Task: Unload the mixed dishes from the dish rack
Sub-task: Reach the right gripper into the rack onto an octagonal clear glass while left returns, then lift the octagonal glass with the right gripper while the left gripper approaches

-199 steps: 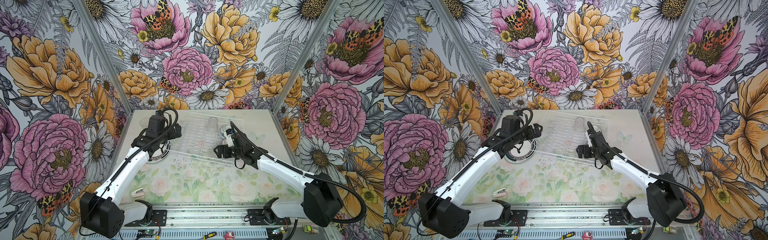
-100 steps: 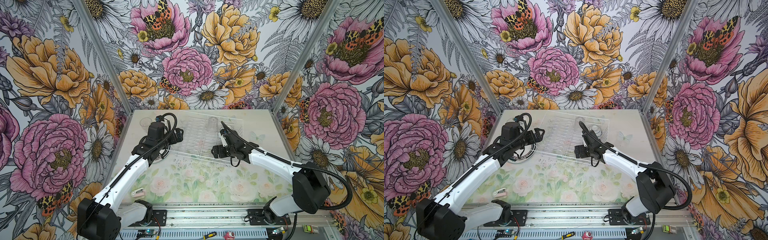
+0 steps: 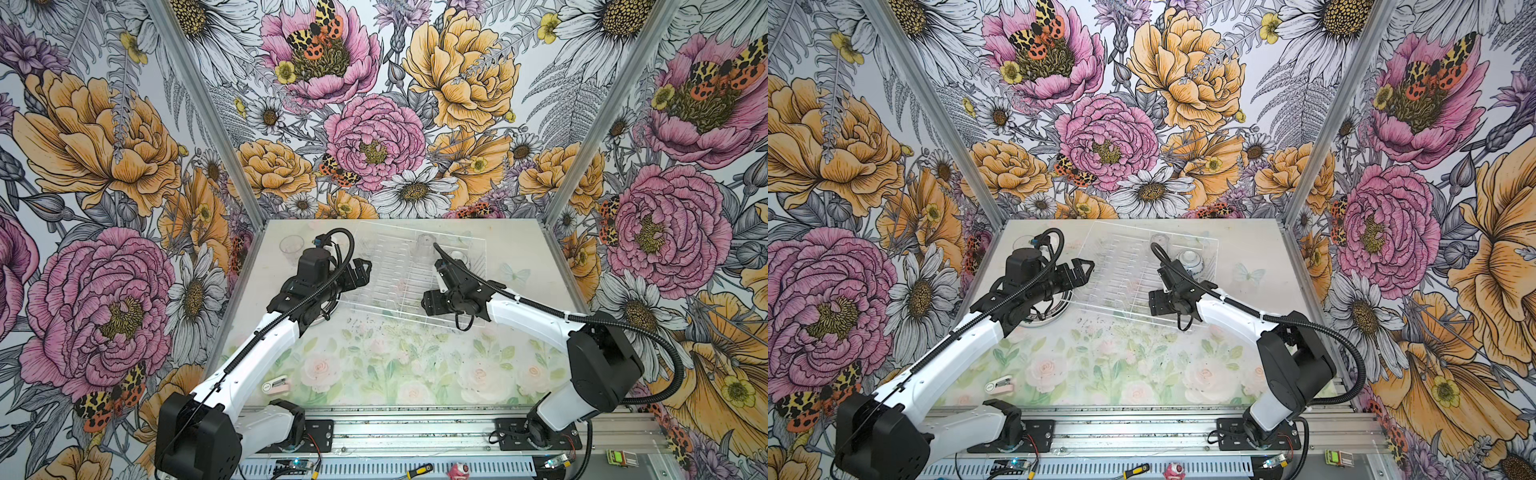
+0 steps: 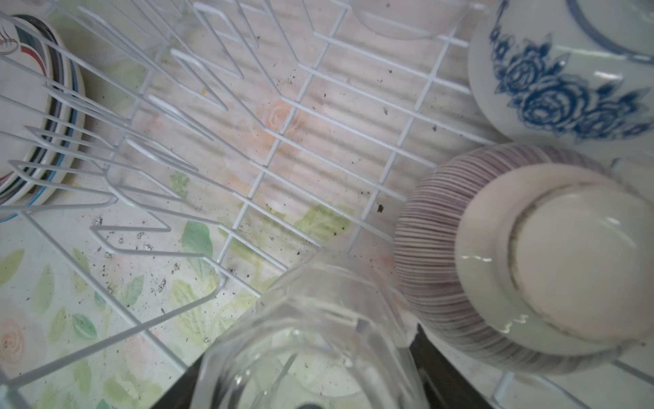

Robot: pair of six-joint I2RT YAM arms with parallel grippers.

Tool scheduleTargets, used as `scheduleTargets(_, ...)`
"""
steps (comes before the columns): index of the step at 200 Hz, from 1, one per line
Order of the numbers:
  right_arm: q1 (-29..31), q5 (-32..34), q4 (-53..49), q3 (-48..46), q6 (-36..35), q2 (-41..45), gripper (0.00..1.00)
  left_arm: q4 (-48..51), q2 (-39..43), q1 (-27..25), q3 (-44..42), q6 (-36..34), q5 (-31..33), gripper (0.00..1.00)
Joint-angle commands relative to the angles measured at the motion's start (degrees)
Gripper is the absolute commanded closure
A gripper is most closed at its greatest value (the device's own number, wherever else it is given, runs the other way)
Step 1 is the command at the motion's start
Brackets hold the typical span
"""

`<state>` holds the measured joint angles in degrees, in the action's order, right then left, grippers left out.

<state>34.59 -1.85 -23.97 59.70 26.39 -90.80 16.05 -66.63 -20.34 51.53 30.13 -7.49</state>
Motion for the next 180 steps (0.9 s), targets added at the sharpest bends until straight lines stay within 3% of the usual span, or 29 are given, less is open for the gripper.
scheduleTargets(1, 0.40, -0.49, -1.01, 0.15, 1.83, 0.40, 0.34, -3.16, 0.40, -0.90, -1.81, 1.46, -2.36, 0.01)
scheduleTargets(71, -1.56, -6.42, -0.14, 1.47, 6.70, 6.96, 0.43, -9.56, 1.91, -3.18, -5.87, 4.09, -4.60, 0.01)
scheduleTargets(143, -5.57, -14.85, 4.10, 4.19, 11.69, 9.15, 0.44, -18.50, 6.48, -5.30, -12.86, 5.56, -5.16, 0.01)
scheduleTargets(180, -7.83, -19.23, 7.76, 5.51, 14.55, 9.16, 0.44, -24.31, 6.19, -7.10, -14.48, 4.59, -8.74, 0.02)
